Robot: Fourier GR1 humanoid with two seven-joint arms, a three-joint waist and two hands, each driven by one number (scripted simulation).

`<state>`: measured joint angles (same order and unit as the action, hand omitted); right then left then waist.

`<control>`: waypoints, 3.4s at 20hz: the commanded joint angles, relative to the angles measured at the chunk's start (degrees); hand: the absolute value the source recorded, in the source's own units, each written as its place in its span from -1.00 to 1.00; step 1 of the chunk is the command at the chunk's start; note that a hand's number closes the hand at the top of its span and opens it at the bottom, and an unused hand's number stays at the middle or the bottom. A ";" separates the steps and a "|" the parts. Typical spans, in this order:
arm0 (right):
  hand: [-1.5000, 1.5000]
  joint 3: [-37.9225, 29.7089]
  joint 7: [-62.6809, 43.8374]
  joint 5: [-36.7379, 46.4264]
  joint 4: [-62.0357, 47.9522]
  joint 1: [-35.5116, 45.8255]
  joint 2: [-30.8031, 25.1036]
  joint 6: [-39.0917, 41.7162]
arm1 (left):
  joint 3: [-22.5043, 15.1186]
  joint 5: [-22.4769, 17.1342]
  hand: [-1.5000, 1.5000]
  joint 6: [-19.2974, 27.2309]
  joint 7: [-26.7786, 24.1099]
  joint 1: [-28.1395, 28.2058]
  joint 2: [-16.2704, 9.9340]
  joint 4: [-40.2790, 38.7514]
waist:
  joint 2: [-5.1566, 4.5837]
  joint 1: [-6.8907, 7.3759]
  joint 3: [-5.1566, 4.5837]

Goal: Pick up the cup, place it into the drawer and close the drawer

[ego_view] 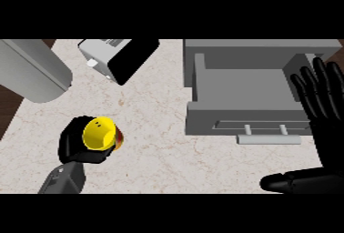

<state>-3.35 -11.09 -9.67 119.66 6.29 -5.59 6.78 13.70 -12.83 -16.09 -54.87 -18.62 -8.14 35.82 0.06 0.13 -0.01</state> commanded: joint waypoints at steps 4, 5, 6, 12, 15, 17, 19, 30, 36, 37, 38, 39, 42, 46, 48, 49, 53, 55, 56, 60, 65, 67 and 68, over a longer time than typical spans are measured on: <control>-1.00 0.72 0.11 1.50 0.22 -0.53 0.65 -0.75 | -4.58 -1.04 1.00 -2.99 5.65 5.29 0.11 18.43 | 0.21 0.52 0.07; -1.00 1.86 -1.19 1.85 3.11 -2.20 1.37 -1.40 | -4.44 -1.66 1.00 -1.14 9.17 3.01 0.20 19.60 | 0.18 0.16 0.05; -1.00 -1.12 0.05 -0.13 1.91 -3.33 -0.70 0.67 | -6.72 -1.45 1.00 2.01 12.70 4.63 3.39 26.38 | 0.39 0.55 0.13; -1.00 2.05 -1.89 3.04 -0.45 1.74 1.04 -2.01 | -11.46 -1.48 1.00 6.00 23.43 3.24 6.85 37.80 | 0.09 0.32 0.04; -1.00 -4.08 0.93 -2.21 -4.91 2.38 -1.91 1.45 | -10.13 -4.44 1.00 8.26 30.50 -1.27 6.76 41.13 | 0.01 0.19 0.05; -1.00 -0.59 2.85 -0.45 1.94 -6.94 0.50 2.26 | -11.04 -4.25 1.00 9.08 32.71 1.30 6.24 47.01 | 0.09 -0.09 0.04; -1.00 0.90 -0.23 1.66 0.36 -1.02 0.86 -0.45 | -13.71 -2.32 1.00 14.52 36.50 -4.29 8.06 47.25 | 0.05 -0.06 0.03; -1.00 -1.65 5.21 0.81 -3.13 -2.41 -0.57 2.87 | -13.64 0.76 1.00 24.35 43.50 -24.96 8.11 37.81 | -0.14 -0.66 0.03; -1.00 -3.03 -3.19 -1.81 -0.29 2.16 -1.62 0.51 | -16.40 0.46 1.00 27.62 42.35 -31.50 8.13 30.02 | -0.16 -0.83 0.01; -1.00 -2.59 0.74 -2.14 0.36 -3.05 -1.20 2.92 | -17.46 0.43 1.00 28.69 42.54 -32.53 8.13 28.98 | -0.14 -0.98 0.03; -1.00 0.86 0.80 2.86 0.55 -1.76 1.06 -0.16 | -18.84 -0.14 1.00 30.91 49.41 -32.29 8.13 35.70 | 0.01 -0.50 0.02; -1.00 -3.89 -0.12 -2.06 0.81 -1.58 -2.10 2.34 | -20.10 0.06 1.00 31.99 45.17 -34.39 8.13 28.84 | -0.12 -1.06 0.03; -1.00 -0.65 4.76 1.55 -2.83 -2.82 1.28 1.48 | -19.52 0.26 1.00 31.72 45.13 -38.55 8.13 24.09 | -0.20 -0.97 0.04; -1.00 -3.21 0.82 -2.43 1.09 -2.48 -1.60 3.19 | -20.32 -1.98 1.00 34.20 42.02 -42.64 8.13 16.24 | -0.22 -1.44 0.03; -1.00 -2.76 4.23 -0.93 -1.84 -4.02 -1.08 4.13 | -19.48 -3.22 1.00 32.35 41.81 -43.82 8.14 13.45 | -0.26 -1.33 0.04; -1.00 1.46 2.85 2.98 -2.94 -1.94 1.86 0.89 | -22.26 -5.10 1.00 35.87 42.27 -44.84 8.14 12.66 | -0.30 -1.43 0.03; -1.00 -1.55 2.06 -0.36 -0.50 -3.03 0.29 2.06 | -25.94 -7.66 1.00 38.16 41.65 -47.40 8.14 9.85 | -0.22 -1.47 0.04; -1.00 -2.74 2.18 -0.56 -3.03 0.29 -0.59 1.93 | -25.48 -10.00 1.00 39.83 40.12 -53.21 8.14 2.59 | -0.52 -2.43 0.05; -1.00 -3.14 3.92 -0.33 -4.61 0.51 -1.22 2.99 | -28.39 -12.23 1.00 39.16 37.94 -50.70 8.14 2.43 | -0.52 -2.40 0.05; -1.00 -3.59 6.46 -0.76 -6.58 -0.70 -1.07 4.18 | -31.13 -15.54 1.00 39.50 37.83 -52.81 8.14 -2.43 | -0.62 -2.79 0.08; -1.00 1.63 5.90 1.52 -2.96 -2.99 1.53 3.65 | -33.00 -16.83 1.00 37.73 34.43 -56.59 8.14 -11.31 | -1.09 -4.46 0.09; -1.00 0.10 6.50 0.69 -4.15 -1.48 0.48 4.20 | -36.31 -18.27 1.00 39.37 33.91 -56.36 8.14 -11.84 | -1.26 -5.26 0.11; -1.00 0.16 4.37 0.58 -3.44 -0.41 0.61 3.19 | -39.52 -19.51 1.00 42.11 35.82 -56.73 8.14 -9.42 | -0.98 -5.20 0.10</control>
<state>-3.40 -5.97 -8.76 115.95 5.30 -4.92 9.95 -21.15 -30.08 23.57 -19.71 -73.67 0.00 27.73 -0.90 -4.22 0.07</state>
